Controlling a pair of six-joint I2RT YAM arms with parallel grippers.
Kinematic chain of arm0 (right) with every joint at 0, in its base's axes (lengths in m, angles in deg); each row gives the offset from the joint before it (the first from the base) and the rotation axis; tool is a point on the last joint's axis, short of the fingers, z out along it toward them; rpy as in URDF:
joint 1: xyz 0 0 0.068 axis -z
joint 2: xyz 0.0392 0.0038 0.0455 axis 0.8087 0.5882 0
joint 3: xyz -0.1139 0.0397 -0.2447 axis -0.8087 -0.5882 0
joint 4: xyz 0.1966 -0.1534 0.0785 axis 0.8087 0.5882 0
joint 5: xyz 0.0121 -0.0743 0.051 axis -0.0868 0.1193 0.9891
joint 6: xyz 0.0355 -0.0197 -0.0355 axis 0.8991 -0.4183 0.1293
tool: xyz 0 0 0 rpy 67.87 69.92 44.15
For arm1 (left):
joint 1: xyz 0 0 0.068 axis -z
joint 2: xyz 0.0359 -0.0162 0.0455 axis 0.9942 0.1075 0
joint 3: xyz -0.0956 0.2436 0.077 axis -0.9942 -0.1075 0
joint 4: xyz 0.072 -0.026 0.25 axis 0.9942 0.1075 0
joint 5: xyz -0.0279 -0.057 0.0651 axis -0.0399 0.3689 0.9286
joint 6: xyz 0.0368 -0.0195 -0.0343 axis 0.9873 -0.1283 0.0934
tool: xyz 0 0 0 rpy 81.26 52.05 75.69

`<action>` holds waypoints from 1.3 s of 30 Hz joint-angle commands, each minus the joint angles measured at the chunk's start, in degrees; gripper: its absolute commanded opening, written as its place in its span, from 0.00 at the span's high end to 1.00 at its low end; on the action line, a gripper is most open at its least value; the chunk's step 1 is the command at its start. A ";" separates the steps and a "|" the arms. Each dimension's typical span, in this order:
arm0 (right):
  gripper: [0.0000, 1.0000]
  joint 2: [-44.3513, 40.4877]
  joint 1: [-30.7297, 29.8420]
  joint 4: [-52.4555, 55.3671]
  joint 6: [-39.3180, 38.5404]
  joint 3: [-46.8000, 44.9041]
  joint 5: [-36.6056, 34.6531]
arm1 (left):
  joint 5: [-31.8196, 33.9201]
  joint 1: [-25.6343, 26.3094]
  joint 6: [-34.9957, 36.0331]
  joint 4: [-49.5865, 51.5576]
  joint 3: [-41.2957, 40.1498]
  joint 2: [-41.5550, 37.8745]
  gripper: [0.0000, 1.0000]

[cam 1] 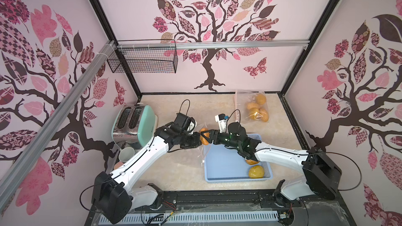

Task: Put the potatoes into a zipper bag and zip it
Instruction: Place the potato into the zipper food storage bag.

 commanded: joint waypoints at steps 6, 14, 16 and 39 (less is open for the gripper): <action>0.48 2.62 -0.53 0.95 -2.58 0.58 -1.74 | -0.36 0.29 -1.57 -3.33 0.75 -3.25 1.00; 0.30 0.20 -0.53 5.04 -6.71 1.42 -0.56 | 0.32 0.25 -1.05 -3.64 -0.58 -2.78 1.00; 0.24 -1.20 -0.56 8.12 -10.22 2.05 -0.69 | 0.82 0.23 -0.81 -3.52 -0.96 -2.77 1.00; 0.19 -23.80 9.22 64.95 -10.43 -4.58 -30.97 | 4.06 0.31 2.35 -3.14 -2.47 -0.78 1.00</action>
